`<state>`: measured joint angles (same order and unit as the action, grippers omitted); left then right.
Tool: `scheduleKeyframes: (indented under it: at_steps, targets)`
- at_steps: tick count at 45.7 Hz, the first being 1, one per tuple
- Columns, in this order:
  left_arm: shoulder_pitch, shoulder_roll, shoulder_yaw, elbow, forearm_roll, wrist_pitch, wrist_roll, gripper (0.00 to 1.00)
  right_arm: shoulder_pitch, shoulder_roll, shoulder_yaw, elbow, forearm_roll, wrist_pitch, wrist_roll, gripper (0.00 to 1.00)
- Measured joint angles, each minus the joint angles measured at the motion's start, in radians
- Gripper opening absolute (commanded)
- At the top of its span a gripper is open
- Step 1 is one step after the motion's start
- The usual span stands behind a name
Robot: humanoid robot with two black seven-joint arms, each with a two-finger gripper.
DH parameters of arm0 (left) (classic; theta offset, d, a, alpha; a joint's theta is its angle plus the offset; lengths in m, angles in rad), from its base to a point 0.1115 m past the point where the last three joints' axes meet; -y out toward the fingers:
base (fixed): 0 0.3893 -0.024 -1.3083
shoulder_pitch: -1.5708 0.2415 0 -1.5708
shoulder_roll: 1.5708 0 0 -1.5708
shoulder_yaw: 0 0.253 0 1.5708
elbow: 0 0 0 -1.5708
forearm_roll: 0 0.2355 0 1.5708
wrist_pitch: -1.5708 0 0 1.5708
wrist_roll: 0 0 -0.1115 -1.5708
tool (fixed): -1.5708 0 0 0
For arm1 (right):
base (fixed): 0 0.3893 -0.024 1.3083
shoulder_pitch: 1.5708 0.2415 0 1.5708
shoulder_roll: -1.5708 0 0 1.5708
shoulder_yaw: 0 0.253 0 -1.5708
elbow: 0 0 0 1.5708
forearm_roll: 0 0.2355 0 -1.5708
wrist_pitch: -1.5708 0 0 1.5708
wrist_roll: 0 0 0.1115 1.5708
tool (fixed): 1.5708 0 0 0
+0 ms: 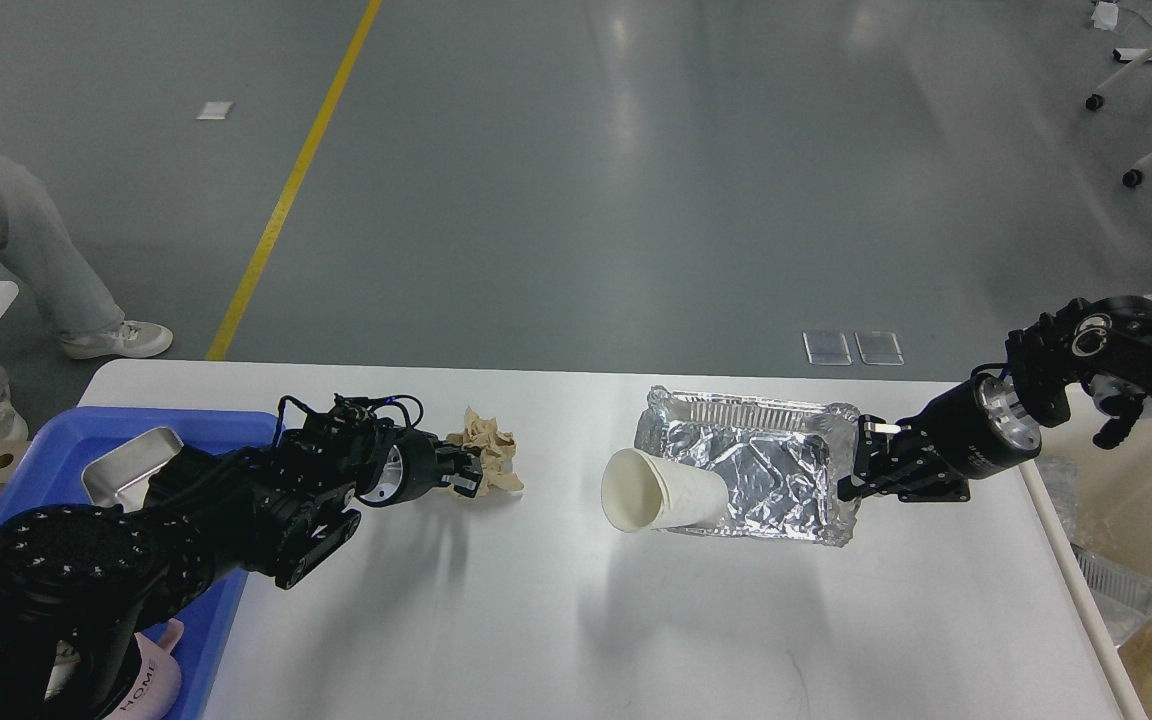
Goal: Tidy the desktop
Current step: 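Lift the crumpled paper with the left gripper over the foil tray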
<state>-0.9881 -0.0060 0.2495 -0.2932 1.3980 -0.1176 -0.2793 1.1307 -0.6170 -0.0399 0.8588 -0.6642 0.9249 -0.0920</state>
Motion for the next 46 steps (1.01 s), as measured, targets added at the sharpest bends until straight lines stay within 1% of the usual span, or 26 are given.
scheduleKeyframes:
  at_steps: [11, 16, 17, 18, 23, 27, 36, 40, 46]
  targets:
    - [-0.201, 0.004, -0.006, -0.012, -0.147, -0.126, -0.046, 0.00, 0.000, 0.003, -0.001, 0.000, 0.002, 0.004, 0.000, 0.00]
    - [-0.308, 0.003, -0.008, -0.012, -0.198, -0.187, -0.067, 0.00, 0.000, 0.006, -0.003, -0.001, 0.000, 0.005, 0.000, 0.00]
    - [-0.361, -0.002, -0.010, -0.012, -0.222, -0.218, -0.074, 0.00, -0.001, 0.009, -0.003, -0.002, -0.001, 0.005, 0.000, 0.00]
    - [-0.375, -0.003, -0.011, -0.012, -0.228, -0.226, -0.076, 0.00, -0.001, 0.010, -0.003, -0.002, -0.001, 0.005, 0.000, 0.00]
    - [-0.477, -0.012, -0.011, -0.024, -0.281, -0.302, -0.079, 0.01, -0.001, 0.015, -0.003, -0.005, -0.002, 0.005, 0.000, 0.00]
    - [-0.543, -0.014, -0.011, -0.050, -0.306, -0.346, -0.080, 0.01, -0.001, 0.018, -0.003, -0.006, -0.002, 0.006, 0.000, 0.00]
    - [-0.635, 0.010, -0.011, -0.141, -0.328, -0.417, -0.077, 0.01, 0.000, 0.019, -0.003, -0.006, -0.002, 0.006, 0.000, 0.00]
    - [-0.653, 0.041, -0.011, -0.203, -0.346, -0.434, -0.070, 0.02, 0.000, 0.019, -0.002, -0.006, -0.002, 0.006, 0.000, 0.00]
    - [-0.692, 0.091, -0.033, -0.332, -0.363, -0.436, -0.052, 0.02, 0.000, 0.019, -0.002, -0.006, -0.002, 0.005, 0.000, 0.00]
